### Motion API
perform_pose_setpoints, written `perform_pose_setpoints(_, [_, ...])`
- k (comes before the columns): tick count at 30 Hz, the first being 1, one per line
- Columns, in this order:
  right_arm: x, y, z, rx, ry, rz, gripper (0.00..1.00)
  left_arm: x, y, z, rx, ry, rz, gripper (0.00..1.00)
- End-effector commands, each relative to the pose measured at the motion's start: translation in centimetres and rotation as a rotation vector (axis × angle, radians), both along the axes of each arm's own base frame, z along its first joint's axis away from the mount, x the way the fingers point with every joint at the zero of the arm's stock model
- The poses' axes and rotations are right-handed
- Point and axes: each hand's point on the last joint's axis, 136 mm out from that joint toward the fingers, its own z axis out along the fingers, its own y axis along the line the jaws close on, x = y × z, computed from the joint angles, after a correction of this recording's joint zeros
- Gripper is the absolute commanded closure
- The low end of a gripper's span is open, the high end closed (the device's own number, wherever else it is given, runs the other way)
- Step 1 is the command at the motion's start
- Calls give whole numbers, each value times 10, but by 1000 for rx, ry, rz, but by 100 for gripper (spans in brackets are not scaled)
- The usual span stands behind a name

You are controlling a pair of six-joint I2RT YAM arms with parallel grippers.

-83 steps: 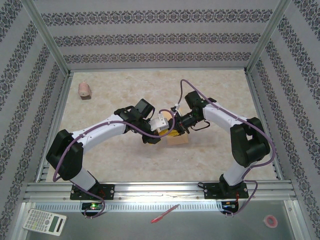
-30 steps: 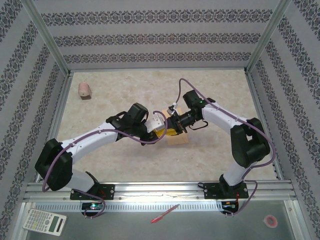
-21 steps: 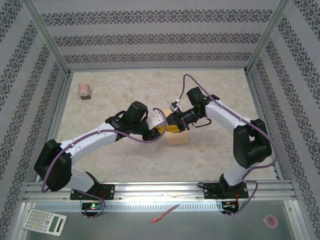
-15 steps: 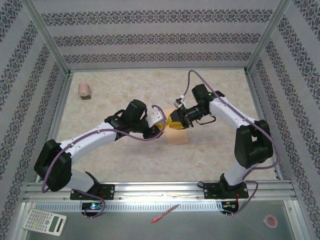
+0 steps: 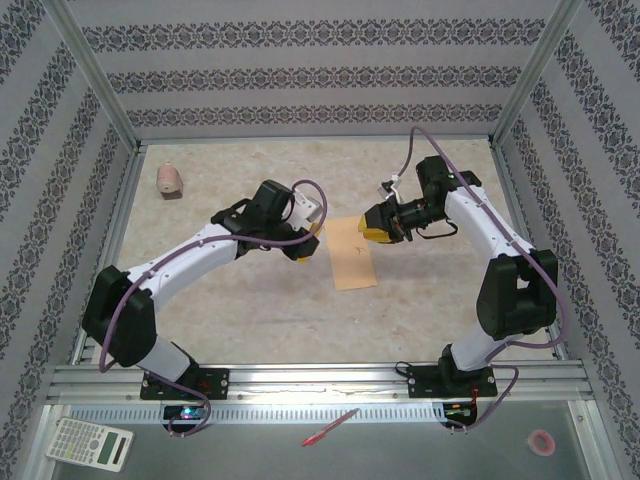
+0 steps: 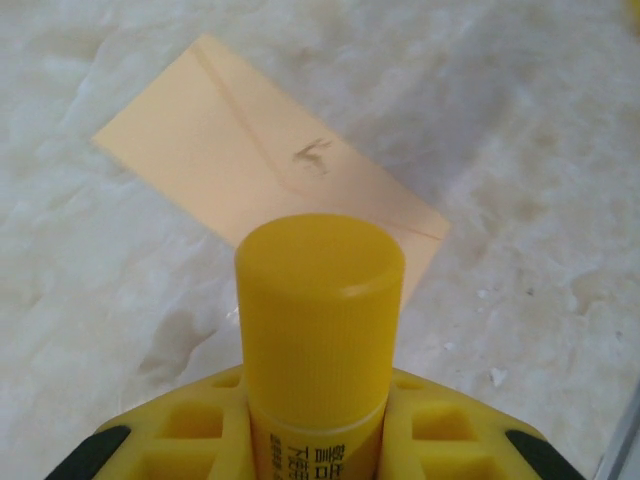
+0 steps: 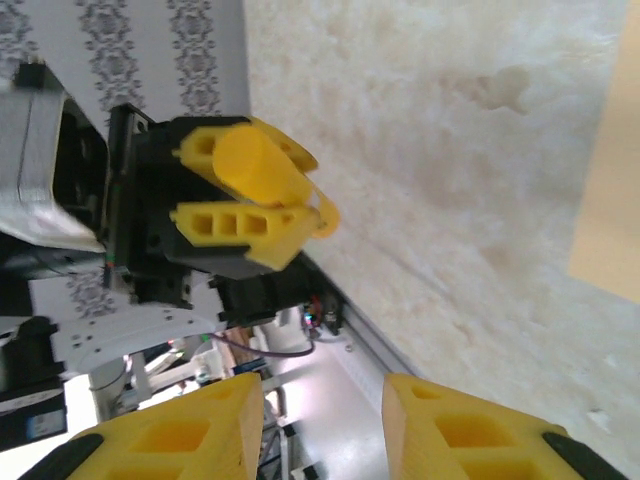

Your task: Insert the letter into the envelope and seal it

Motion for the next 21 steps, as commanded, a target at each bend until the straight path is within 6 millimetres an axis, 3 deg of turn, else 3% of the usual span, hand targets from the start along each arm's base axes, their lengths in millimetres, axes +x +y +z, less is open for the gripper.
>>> perform_pose_setpoints(1, [8,-12,-9,-114,-50,-38,64,11,34,-22,82,169,258,100])
perform_pose_setpoints(8, [10,-15,-27,-162,-42,-58,64,17,67,-51,202,339,526,100])
perform_pose_setpoints(13, [8,-16,-34,-173,-40,-58,64,9,77,-77,269,427,612,100])
perform_pose_setpoints(21, [7,-18,-40,-183,-41,-54,64,9,90,-101,350,442,675,100])
